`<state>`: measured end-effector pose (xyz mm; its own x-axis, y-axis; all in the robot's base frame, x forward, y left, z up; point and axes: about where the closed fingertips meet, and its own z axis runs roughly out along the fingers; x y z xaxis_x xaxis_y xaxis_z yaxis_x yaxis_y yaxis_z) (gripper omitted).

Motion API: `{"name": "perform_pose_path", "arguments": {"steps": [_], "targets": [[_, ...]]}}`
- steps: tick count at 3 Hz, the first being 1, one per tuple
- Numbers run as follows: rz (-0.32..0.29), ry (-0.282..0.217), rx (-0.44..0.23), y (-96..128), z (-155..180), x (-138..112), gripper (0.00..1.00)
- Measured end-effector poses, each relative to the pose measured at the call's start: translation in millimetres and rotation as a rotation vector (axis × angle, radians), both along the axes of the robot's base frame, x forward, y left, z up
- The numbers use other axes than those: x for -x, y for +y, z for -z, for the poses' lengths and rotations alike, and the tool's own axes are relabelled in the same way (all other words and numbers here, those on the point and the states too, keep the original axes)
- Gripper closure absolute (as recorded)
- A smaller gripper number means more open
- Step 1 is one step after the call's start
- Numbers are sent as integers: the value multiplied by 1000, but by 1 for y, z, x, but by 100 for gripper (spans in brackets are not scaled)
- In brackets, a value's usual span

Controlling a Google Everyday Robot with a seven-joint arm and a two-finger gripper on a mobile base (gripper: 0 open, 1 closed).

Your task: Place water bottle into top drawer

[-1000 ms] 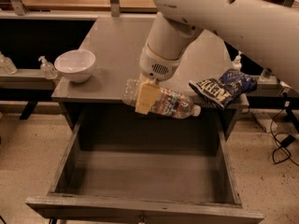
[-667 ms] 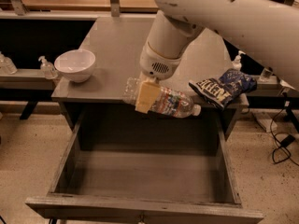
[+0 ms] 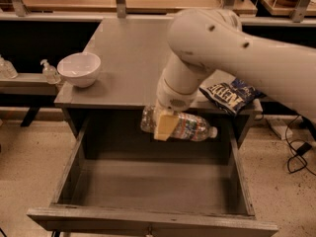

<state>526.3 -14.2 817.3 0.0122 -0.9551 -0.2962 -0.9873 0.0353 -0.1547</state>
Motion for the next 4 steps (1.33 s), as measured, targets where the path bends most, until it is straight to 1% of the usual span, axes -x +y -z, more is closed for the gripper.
{"name": "perform_pose_path", "arguments": {"steps": [1,2,3,4], "targets": [[-44,-23,79,-24,91,29,100],[-44,-22,80,-24,91,30,100],[-40,17,83,-17,111,43,100],[2,124,85,-2,171,82,100]]}}
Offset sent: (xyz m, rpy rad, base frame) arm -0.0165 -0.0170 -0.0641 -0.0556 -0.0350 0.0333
